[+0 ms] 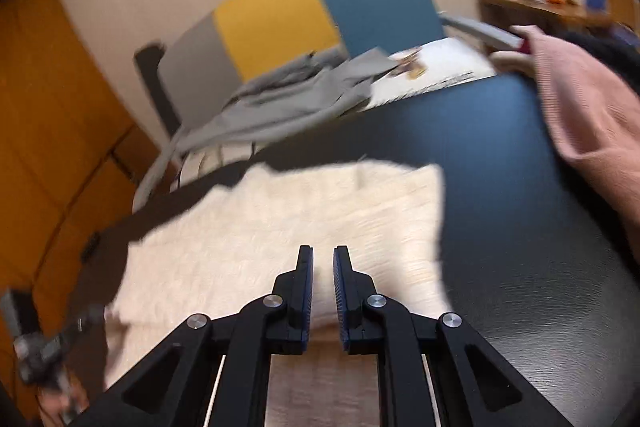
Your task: Fold clothes
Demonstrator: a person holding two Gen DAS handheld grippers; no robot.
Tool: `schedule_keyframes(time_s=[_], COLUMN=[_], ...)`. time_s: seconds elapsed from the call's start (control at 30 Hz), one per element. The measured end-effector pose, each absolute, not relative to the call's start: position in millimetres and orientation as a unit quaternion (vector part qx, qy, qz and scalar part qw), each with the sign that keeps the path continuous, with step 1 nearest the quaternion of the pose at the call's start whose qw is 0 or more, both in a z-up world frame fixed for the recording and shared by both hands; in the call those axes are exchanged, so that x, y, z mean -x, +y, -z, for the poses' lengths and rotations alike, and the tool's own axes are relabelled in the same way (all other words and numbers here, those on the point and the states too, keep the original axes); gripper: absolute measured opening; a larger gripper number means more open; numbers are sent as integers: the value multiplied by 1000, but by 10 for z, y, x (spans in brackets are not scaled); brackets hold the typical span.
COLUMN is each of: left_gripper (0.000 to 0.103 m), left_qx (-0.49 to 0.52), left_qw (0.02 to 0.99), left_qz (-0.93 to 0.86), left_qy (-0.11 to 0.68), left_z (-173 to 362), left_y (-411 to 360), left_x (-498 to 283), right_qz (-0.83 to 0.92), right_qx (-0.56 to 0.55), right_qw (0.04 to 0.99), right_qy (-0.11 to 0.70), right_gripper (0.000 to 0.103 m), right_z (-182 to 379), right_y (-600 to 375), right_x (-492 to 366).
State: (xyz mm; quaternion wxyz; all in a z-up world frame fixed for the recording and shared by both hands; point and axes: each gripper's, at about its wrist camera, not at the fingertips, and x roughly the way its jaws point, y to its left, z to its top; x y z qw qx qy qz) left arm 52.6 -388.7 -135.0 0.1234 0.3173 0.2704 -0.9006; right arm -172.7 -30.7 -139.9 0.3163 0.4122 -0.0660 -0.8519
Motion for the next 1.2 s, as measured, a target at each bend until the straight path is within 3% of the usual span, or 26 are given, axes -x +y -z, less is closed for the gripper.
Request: schedule_keyframes(time_s=[0.13, 0.3, 0.53, 0.73, 0.93, 1.2], left_gripper=[23, 19, 20, 24, 25, 25], left_qx=[-332, -312, -320, -312, -330, -384], left_qw=[134, 142, 157, 147, 80, 45], left_qz=[887, 877, 880, 890, 913, 898], left_qy=[292, 337, 315, 299, 226, 210], left_z=[1664, 1864, 1819, 1462, 1178, 1526], left_y=[-3991, -4035, -3961, -3922, -3828, -3914], left_x=[-518, -760, -773, -661, 92, 881], right_qz=[851, 850, 840, 837, 837, 807], right_qx=[-440, -423, -426, -428, -392, -434], right_qw=[285, 311, 329, 333, 381, 400], right_qy=[-26, -45, -73, -64, -28, 7], right_gripper=[13, 13, 13, 13, 13, 13], right_z=[1713, 1834, 1888, 1731, 1440, 1654], right_y=[-425, -284, -175, -269, -783, -1614], right_x=[1727, 1603, 1590, 1612, 1778, 2259])
